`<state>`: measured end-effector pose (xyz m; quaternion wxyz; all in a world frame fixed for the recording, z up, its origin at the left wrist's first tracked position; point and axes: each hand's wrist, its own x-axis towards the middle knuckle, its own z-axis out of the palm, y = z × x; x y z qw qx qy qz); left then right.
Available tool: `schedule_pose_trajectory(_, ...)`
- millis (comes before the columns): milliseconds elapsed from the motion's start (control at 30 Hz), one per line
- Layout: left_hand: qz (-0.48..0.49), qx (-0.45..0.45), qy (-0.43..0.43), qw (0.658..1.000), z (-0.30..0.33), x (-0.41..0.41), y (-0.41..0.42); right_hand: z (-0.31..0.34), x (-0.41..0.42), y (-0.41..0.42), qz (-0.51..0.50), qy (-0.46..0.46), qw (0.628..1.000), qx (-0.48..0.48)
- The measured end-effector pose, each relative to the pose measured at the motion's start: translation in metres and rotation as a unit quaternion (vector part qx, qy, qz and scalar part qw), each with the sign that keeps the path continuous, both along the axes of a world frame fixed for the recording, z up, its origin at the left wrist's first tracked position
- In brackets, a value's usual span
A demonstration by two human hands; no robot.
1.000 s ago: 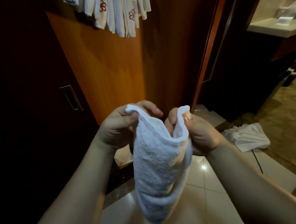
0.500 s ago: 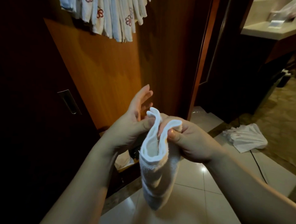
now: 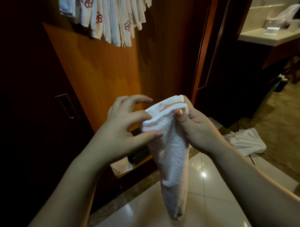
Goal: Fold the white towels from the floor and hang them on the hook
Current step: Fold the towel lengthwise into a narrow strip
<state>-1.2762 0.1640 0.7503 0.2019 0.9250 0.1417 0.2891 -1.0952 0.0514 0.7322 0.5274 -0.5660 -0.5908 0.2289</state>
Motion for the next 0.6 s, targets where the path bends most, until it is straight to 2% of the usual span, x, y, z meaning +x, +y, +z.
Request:
schedule_pose_trajectory(100, 0.019, 0.098, 0.064, 0.993, 0.015, -0.001, 0.009, 0.003, 0.002, 0.000, -0.016, -0.066, 0.997, 0.027)
schedule_pose_trajectory(167, -0.003, 0.114, 0.074, 0.991, 0.024, -0.001, 0.014, 0.001, 0.004, 0.001, -0.029, -0.081, 0.995, 0.057)
schedule_pose_trajectory(333, -0.062, 0.070, 0.121, 0.988, 0.038, 0.009, 0.014, 0.000, 0.006, 0.003, -0.046, -0.019, 0.995, 0.081)
schedule_pose_trajectory(467, -0.090, 0.018, 0.105, 0.990, 0.042, 0.019, 0.007, -0.002, 0.012, 0.006, -0.066, 0.022, 0.997, 0.037)
schedule_pose_trajectory(600, -0.122, -0.047, 0.102, 0.986, 0.045, 0.025, 0.007, -0.006, 0.021, 0.007, -0.004, 0.086, 0.996, -0.015)
